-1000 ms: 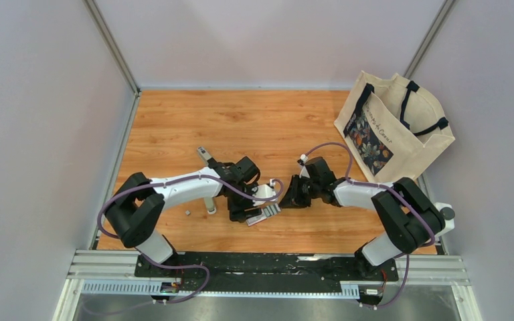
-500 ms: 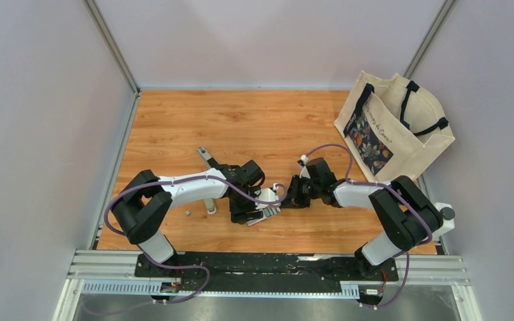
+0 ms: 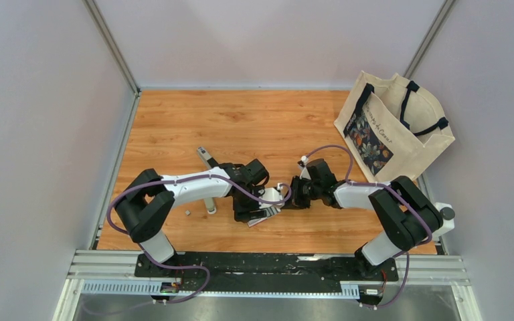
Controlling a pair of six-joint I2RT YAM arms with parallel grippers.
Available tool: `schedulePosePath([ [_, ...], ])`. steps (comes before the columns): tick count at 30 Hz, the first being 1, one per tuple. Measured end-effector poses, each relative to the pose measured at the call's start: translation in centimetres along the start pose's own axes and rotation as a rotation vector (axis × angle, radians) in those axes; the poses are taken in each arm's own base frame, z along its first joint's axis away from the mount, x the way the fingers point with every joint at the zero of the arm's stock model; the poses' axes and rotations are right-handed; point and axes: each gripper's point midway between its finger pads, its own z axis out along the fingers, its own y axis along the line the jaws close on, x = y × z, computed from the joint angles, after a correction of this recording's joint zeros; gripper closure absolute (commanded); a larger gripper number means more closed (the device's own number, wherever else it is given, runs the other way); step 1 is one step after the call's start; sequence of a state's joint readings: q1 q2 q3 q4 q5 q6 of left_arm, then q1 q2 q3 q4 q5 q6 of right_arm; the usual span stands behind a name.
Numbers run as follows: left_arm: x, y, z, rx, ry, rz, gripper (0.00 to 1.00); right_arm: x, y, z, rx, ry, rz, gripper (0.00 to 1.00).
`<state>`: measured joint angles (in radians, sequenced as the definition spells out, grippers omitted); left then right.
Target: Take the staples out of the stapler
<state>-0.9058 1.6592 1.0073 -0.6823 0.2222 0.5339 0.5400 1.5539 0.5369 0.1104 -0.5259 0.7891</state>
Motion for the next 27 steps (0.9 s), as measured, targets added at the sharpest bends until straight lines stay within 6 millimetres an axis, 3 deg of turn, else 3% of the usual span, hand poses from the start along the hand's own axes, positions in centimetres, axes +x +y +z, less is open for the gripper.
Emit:
schedulePosePath([
  [16, 0.5, -0.69, -0.03, 0.022, 0.029, 0.039, 0.34, -0.01, 0.01, 0.0, 0.0, 0.0, 0.0, 0.92],
  [27, 0.35, -0.02, 0.23, -0.019, 0.039, 0.046, 0.34, 0.62, 0.33, 0.2, -0.004, 0.016, -0.013, 0.93],
])
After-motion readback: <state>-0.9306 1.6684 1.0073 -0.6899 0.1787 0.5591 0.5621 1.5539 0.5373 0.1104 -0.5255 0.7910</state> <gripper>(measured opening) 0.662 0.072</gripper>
